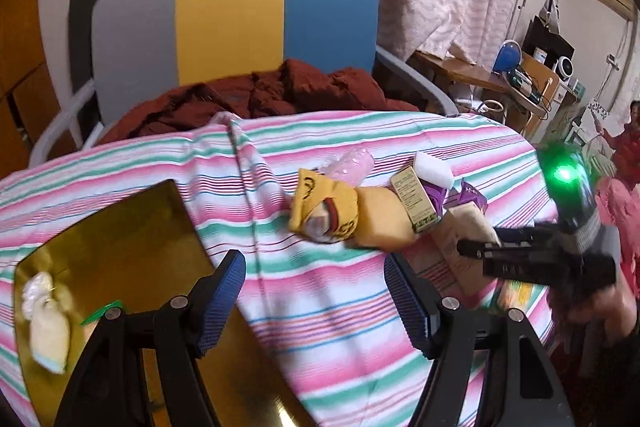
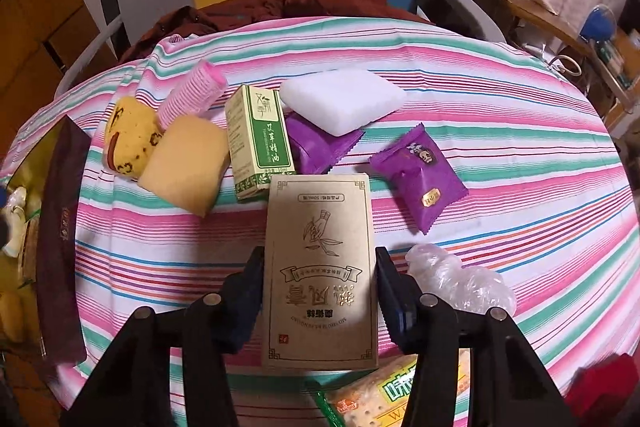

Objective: Organize objects
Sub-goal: 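Grasp the brown printed paper box with the right tool, then grasp the yellow knit hat with the left tool, then carry the yellow hat with the left tool while the right tool carries the brown box to the tray, then open the left tool over the tray while the right tool releases the brown box, then grasp the tan sponge with the right tool while the left tool grasps the pink hair roller, then carry the pink roller and tan sponge over the gold tray and open both tools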

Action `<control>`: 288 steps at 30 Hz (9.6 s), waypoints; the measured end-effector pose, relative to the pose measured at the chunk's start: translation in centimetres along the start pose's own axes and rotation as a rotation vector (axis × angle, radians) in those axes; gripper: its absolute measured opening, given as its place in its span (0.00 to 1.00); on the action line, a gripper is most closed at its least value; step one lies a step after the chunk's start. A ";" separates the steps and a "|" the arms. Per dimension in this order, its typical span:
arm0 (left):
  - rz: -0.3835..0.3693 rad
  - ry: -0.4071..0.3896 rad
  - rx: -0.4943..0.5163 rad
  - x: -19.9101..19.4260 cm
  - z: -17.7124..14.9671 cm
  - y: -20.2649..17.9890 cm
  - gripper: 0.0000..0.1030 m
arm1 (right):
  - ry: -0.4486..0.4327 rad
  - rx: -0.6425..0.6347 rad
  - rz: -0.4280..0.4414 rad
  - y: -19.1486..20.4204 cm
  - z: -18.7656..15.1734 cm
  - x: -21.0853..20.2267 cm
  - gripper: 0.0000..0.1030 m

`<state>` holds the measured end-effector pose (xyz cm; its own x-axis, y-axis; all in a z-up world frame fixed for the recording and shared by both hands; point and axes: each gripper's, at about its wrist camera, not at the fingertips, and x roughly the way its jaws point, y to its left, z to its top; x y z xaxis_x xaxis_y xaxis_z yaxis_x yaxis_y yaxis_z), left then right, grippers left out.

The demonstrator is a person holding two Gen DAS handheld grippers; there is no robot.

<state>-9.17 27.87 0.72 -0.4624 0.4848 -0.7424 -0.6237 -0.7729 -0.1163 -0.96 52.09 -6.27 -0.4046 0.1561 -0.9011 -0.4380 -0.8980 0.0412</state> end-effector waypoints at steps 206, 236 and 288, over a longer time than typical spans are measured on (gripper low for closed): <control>0.108 -0.122 -0.080 -10.7 -10.6 6.1 0.63 | -0.038 -0.071 0.275 8.3 -4.7 -1.7 0.93; -0.113 0.030 -0.029 -4.8 -5.7 2.1 0.63 | 0.176 -0.392 0.219 7.8 -7.8 -2.8 0.50; -0.202 0.145 -0.016 4.9 -3.7 -4.0 0.63 | 0.152 -0.188 0.340 2.3 -7.9 -3.5 0.50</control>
<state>-6.57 31.84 -4.94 -0.2329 0.5673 -0.7899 -0.6836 -0.6732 -0.2820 5.79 46.26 -6.42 -0.3716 -0.2120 -0.9039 -0.1402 -0.9496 0.2803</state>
